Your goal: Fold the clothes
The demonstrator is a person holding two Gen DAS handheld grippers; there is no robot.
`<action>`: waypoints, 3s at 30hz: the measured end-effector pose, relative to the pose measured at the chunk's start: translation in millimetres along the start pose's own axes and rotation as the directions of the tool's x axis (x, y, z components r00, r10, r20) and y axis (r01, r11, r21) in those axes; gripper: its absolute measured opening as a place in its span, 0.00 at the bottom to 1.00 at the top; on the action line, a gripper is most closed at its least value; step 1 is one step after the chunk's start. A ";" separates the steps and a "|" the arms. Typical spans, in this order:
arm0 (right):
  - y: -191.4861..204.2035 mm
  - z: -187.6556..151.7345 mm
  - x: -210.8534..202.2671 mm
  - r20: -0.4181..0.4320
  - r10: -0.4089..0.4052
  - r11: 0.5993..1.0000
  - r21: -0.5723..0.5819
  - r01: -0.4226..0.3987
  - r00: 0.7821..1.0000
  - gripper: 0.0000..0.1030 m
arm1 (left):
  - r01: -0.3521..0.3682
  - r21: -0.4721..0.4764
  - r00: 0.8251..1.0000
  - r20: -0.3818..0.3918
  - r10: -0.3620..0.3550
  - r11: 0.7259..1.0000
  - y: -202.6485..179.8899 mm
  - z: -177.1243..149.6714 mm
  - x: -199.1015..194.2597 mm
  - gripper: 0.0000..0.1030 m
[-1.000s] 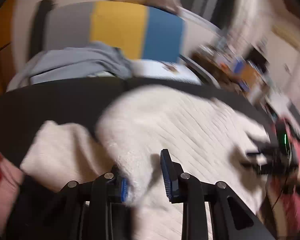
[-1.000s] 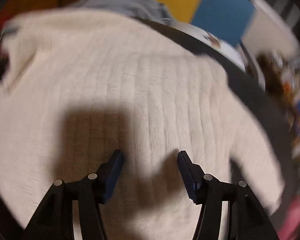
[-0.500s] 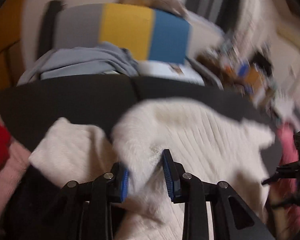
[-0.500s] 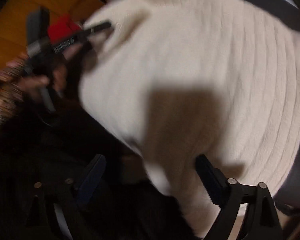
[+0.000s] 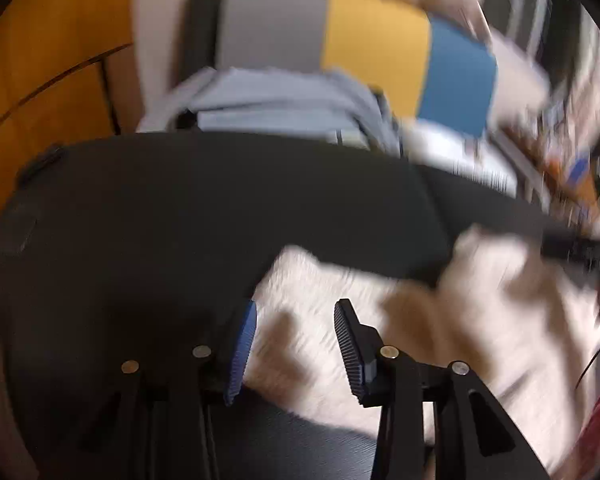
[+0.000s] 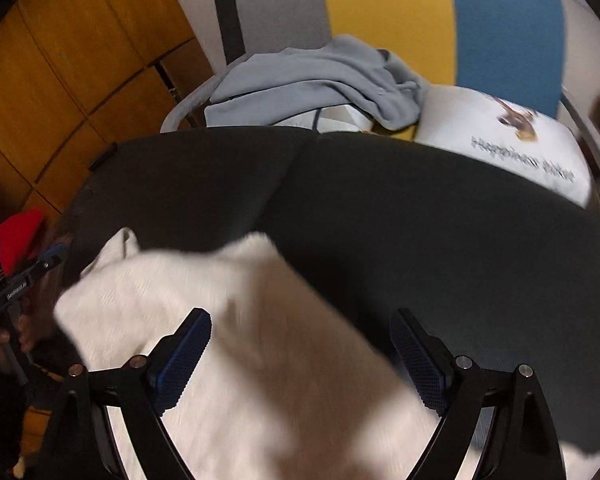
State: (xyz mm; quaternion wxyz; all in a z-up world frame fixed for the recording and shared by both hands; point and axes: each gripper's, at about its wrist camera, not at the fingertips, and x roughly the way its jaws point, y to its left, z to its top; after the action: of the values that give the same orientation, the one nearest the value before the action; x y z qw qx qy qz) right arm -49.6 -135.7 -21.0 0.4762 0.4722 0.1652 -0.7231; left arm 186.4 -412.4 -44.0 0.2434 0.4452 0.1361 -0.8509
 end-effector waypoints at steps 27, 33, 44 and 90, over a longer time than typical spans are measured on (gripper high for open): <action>77.6 -14.0 88.5 0.091 0.007 1.000 -0.022 -0.005 0.996 1.00 | -0.193 -0.354 0.966 0.096 0.241 0.915 139.1 47.8 -10.9 0.26; 21.7 -54.1 18.6 0.135 0.082 0.989 0.107 -0.097 0.987 1.00 | 0.233 -0.123 0.971 0.088 -0.223 0.965 21.8 57.6 7.1 0.33; -115.9 -111.9 -36.2 -0.135 -0.175 0.963 0.184 0.198 0.975 1.00 | 0.397 0.108 0.907 -0.200 -0.371 0.912 -138.6 168.1 80.4 0.40; -47.6 -224.8 -106.5 0.082 -0.661 0.750 0.061 0.658 0.746 0.66 | 0.447 0.169 0.883 0.073 -0.464 0.878 -113.3 -57.0 -44.6 0.14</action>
State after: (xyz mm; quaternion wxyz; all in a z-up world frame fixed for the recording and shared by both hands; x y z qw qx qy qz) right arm 39.1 99.3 -53.8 0.1911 0.3538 0.2874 -0.8693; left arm 186.8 -278.1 -37.8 0.0100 0.3693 0.1604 -0.9153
